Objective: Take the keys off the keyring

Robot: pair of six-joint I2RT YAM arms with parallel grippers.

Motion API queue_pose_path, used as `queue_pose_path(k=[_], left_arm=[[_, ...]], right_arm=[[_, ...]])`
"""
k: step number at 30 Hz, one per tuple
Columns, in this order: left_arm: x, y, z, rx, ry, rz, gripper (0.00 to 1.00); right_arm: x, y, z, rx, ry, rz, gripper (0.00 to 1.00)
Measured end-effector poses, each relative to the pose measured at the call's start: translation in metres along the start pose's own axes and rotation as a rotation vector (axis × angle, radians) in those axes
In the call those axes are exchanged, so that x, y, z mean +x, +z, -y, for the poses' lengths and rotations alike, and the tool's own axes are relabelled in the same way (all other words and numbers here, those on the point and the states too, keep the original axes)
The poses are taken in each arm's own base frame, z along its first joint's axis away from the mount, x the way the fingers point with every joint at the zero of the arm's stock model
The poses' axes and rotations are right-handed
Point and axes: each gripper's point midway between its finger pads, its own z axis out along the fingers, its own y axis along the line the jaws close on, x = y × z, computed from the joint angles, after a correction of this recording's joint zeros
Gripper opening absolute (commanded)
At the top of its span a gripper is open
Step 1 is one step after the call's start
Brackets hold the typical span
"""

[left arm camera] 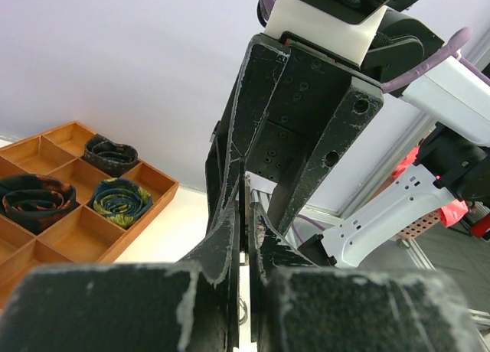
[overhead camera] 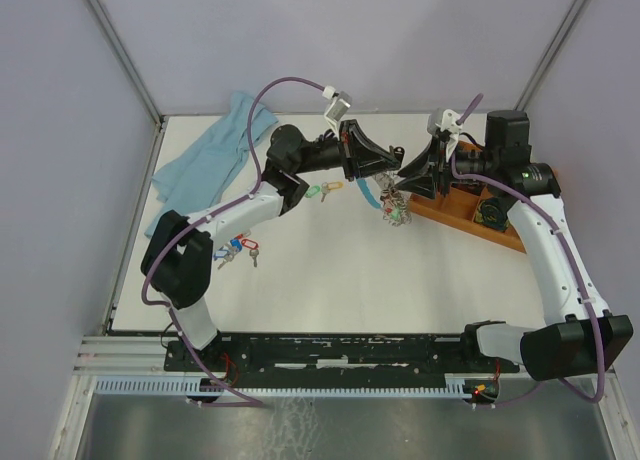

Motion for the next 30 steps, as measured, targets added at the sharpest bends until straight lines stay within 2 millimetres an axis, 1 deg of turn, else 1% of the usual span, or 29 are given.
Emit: queue_pose_path(k=[8, 10, 13, 16, 19, 30], left_arm=[[-0.0026, 0.0017, 0.0032, 0.012, 0.008, -0.001, 0.03], [-0.0020, 0.0024, 0.0052, 0.021, 0.009, -0.006, 0.03], [-0.0005, 0.0029, 0.0068, 0.029, 0.008, -0.012, 0.03], [0.0012, 0.0030, 0.0062, 0.031, 0.005, -0.017, 0.03], [0.0029, 0.0032, 0.0046, 0.028, -0.005, -0.019, 0.03], [0.0015, 0.0045, 0.0066, 0.038, -0.007, -0.020, 0.03]], right_arm=[[-0.0030, 0.0004, 0.0012, 0.001, -0.005, 0.010, 0.37], [-0.0033, 0.0004, 0.0014, 0.002, -0.005, 0.010, 0.34], [-0.0038, 0.0005, 0.0016, 0.002, -0.006, 0.012, 0.25], [-0.0042, 0.0006, 0.0007, -0.002, -0.004, 0.014, 0.10], [-0.0055, 0.0008, -0.0020, -0.017, 0.001, 0.021, 0.02], [-0.0078, 0.0013, -0.0071, -0.044, 0.012, 0.036, 0.01]])
